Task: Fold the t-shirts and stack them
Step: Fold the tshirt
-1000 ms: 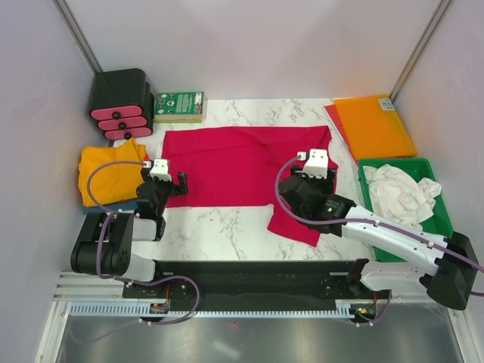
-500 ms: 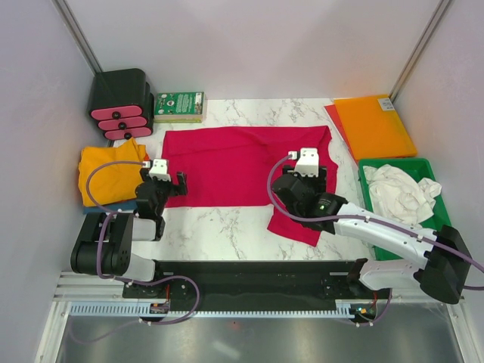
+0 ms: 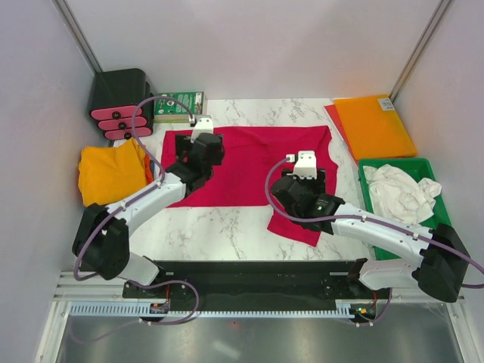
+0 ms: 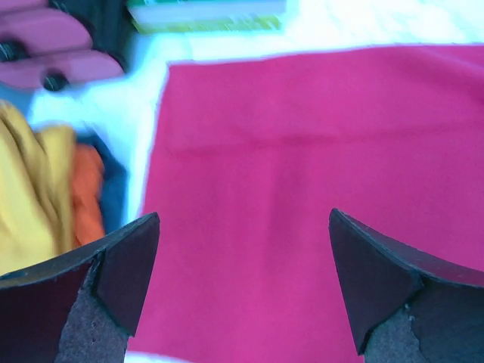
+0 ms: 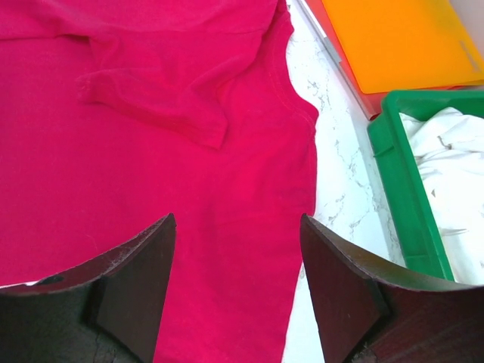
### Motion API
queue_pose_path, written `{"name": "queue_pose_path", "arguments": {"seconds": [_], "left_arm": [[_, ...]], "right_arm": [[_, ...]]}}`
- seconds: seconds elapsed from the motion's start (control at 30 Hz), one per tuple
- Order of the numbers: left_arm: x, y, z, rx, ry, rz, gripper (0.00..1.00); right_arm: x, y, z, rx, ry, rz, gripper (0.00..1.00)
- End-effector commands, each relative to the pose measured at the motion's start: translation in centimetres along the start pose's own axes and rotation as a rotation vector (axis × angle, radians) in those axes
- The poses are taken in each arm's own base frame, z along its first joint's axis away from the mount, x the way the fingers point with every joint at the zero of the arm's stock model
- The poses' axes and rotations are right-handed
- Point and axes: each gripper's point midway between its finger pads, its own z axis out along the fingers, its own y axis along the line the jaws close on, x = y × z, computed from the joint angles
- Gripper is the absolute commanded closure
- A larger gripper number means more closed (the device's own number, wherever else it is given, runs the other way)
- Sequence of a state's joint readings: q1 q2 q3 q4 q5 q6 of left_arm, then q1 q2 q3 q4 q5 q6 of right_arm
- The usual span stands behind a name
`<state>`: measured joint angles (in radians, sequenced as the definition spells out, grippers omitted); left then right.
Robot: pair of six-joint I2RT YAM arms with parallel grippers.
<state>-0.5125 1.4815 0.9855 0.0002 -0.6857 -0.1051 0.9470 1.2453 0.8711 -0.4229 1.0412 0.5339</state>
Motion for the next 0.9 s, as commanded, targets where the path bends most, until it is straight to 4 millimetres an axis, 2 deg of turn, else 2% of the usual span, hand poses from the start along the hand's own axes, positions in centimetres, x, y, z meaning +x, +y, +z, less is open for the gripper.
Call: {"name": "queue_pose_path", "arguments": {"seconds": [0.0,0.03,0.07,0.1,0.13,0.17,0.2,0.23,0.3,0.37,0.43,0.47,0.5,0.57,0.6,0.67,0.8,0.87], "left_arm": [[7.0,1.5,-8.0,-0.176,0.265,-0.200,0.00],[6.8,1.1,-9.4,-0.107,0.281,-0.326,0.00],[7.7,-1.0,-10.9,0.036,0.355,-0.403,0.00],[8.2,-2.1,-11.9,0.126,0.380,-0.450,0.04],[9.7,-3.2,-12.3,0.208,0.392,-0.486,0.08],[9.2,-3.8,-14.2,0.312,0.384,-0.525,0.09],[9.5,-3.7,-14.6,0.323,0.384,-0.523,0.05],[10.8,-2.6,-15.2,0.288,0.418,-0.496,0.01],[11.2,-0.2,-14.9,0.162,0.406,-0.490,0.00],[12.5,2.4,-14.6,0.036,0.433,-0.438,0.00],[13.0,3.1,-14.1,0.004,0.467,-0.443,0.00],[13.6,4.0,-13.4,-0.029,0.519,-0.493,0.00],[15.2,4.5,-12.9,-0.056,0.572,-0.492,0.01],[16.4,6.2,-11.2,-0.107,0.627,-0.582,0.01],[17.3,6.7,-10.8,-0.119,0.654,-0.568,0.01],[17.3,7.6,-9.9,-0.143,0.662,-0.602,0.01],[16.2,8.2,-8.1,-0.177,0.643,-0.588,0.03],[16.7,8.4,-7.2,-0.196,0.680,-0.551,0.05]], "right_arm": [[-1.5,-0.4,-0.2,0.024,-0.033,0.008,0.26],[-1.8,-0.4,-0.4,0.025,-0.038,0.015,0.26],[-1.9,-0.8,-0.5,0.035,-0.038,0.018,0.26],[-2.3,-1.1,-0.6,0.036,-0.044,0.028,0.26],[-2.6,-1.2,-0.8,0.040,-0.052,0.033,0.26],[-2.8,-1.4,-0.8,0.044,-0.057,0.035,0.26],[-3.1,-1.8,-1.0,0.048,-0.065,0.035,0.26],[-3.4,-1.9,-1.1,0.052,-0.070,0.034,0.25],[-3.7,-2.3,-1.2,0.068,-0.081,0.020,0.25],[-3.6,-2.5,-1.2,0.068,-0.071,0.010,0.25],[-2.9,-2.6,-1.4,0.065,-0.052,0.022,0.25],[-2.7,-2.6,-1.4,0.056,-0.043,0.032,0.25],[-2.3,-2.7,-1.4,0.053,-0.034,0.040,0.25],[-1.3,-2.8,-1.5,0.045,-0.015,0.061,0.25],[-0.9,-2.8,-1.6,0.037,-0.004,0.064,0.25],[-0.2,-3.2,-1.6,0.038,0.006,0.058,0.25],[0.6,-3.7,-1.5,0.054,0.011,0.026,0.25],[0.9,-3.5,-1.3,0.057,0.013,0.008,0.25]]}}
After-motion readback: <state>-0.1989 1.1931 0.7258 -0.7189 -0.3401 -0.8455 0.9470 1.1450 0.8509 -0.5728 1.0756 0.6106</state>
